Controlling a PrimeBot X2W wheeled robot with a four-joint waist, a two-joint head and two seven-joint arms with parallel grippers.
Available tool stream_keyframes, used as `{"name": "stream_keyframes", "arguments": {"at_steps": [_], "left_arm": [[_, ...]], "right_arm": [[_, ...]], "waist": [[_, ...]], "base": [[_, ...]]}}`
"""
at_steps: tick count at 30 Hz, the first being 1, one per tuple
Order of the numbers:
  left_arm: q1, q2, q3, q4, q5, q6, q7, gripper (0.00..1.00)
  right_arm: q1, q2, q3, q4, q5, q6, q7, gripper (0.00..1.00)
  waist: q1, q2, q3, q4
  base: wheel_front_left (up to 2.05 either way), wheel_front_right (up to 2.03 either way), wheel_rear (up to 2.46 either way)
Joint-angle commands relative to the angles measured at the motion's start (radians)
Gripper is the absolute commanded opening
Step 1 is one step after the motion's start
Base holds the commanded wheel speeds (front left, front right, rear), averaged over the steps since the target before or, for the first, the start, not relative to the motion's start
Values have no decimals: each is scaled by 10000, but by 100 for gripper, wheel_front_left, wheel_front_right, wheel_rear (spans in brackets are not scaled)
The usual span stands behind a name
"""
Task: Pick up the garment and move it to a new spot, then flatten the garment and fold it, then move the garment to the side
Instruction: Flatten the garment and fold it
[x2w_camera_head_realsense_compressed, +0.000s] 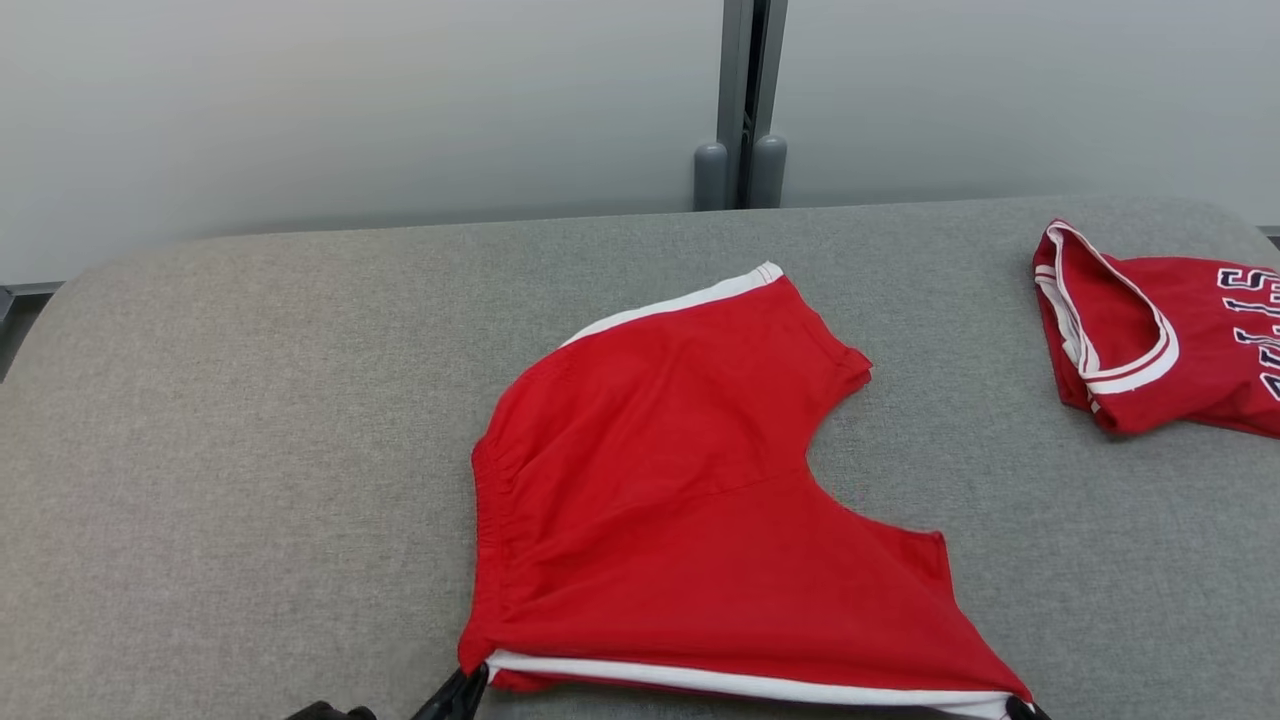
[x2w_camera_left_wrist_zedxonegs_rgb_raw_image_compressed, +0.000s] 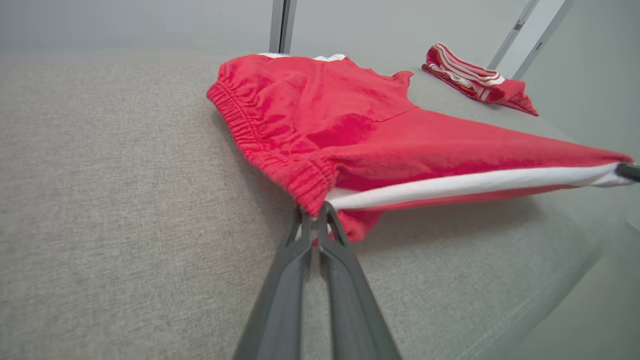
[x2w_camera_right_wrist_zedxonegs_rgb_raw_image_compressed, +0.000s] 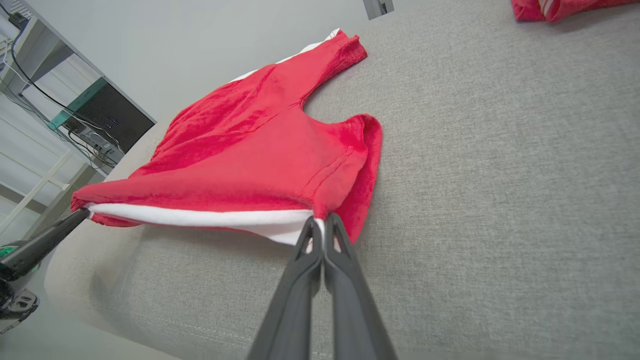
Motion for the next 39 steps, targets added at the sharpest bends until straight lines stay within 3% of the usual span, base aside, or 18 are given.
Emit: {"name": "stream_keyframes", "arguments": {"at_steps": [1, 9, 18, 26, 32, 39], "left_arm": [[111, 39, -59, 98, 109, -65, -11, 0], [-369, -170, -168, 110, 326, -150, -11, 0], [-1888, -411, -643, 177, 540, -254, -10, 0], [-3924, -686, -902, 635, 361, -240, -10, 0], [-5586, -984, -1103, 1564, 150, -244, -10, 0], [-6916, -1353, -1443, 2552, -144, -244, -10, 0]], "right_arm": [[202, 42, -272, -191, -159, 0, 203, 0], [-448, 328, -1226, -519, -312, 0, 540, 0], [-3264, -118, -1410, 65, -308, 0, 1080, 0], [-6576, -319, -860, 2198, -176, 0, 1282, 0], [-9286, -137, -69, 4454, -345, 0, 1179, 0], [-11424, 167, 835, 6705, -494, 0, 1086, 0]], "waist": [[0, -1, -45, 56], [0, -1, 129, 267], [0, -1, 718, 822], [0, -1, 1568, 1418], [0, -1, 2436, 1849], [0, -1, 3084, 2244]], "base": [[0, 0, 0], [0, 0, 0], [0, 0, 0], [0, 0, 0], [0, 0, 0], [0, 0, 0]]}}
